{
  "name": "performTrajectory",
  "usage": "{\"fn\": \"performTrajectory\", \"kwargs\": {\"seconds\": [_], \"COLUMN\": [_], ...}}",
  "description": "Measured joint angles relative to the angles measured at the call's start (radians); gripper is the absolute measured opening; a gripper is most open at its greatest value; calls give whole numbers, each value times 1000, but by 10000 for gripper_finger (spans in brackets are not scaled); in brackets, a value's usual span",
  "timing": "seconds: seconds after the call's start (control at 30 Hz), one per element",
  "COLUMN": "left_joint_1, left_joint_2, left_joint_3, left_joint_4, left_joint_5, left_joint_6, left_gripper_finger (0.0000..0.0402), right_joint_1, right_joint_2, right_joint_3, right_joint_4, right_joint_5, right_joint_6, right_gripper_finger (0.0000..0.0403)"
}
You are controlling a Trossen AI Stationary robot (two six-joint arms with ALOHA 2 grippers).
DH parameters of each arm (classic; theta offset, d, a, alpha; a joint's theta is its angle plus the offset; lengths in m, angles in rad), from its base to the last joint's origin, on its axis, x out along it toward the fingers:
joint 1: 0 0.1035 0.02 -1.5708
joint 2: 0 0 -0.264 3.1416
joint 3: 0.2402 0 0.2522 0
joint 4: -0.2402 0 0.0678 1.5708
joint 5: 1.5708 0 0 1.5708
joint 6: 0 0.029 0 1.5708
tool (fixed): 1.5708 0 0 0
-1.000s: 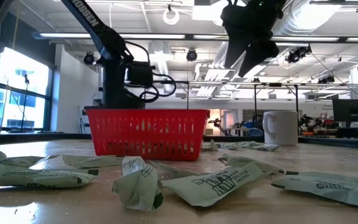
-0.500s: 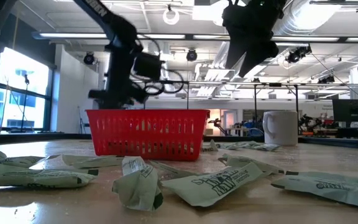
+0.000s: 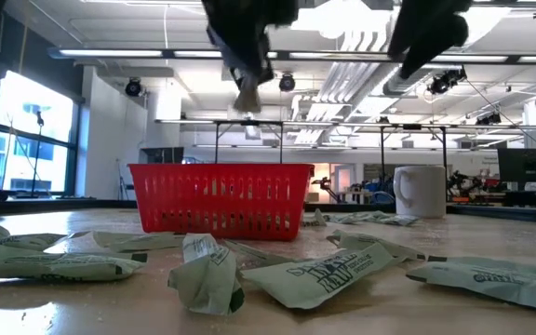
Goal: Pick and place Stevia / Truvia into bins
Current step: Put the green stevia packet into the red basket
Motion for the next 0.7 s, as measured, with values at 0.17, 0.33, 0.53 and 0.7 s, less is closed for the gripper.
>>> {"fn": "performTrajectory", "kwargs": {"seconds": [0.17,0.33,0.53,0.7], "left_joint_1": [-107,-179,-183,-106], "left_joint_2": [7,31,19,-11], "left_joint_3": [-9,-55,-64,-62], "left_joint_4": [102,103,24,-150], "left_joint_5": [25,-302,-389,-426], "left_joint_6": [-136,-225,-329,-411], "left_gripper_finger": [27,97,201,233], "right_joint_1": [113,153,152,142], "right_joint_2": [-31,-16,-3,-3], "right_joint_3": [0,0,0,0], "right_joint_4": [-52,-52,-51,-67], "right_joint_5": [100,76,101,105], "right_joint_6": [146,189,187,179], "right_gripper_finger": [298,298,298,298]}}
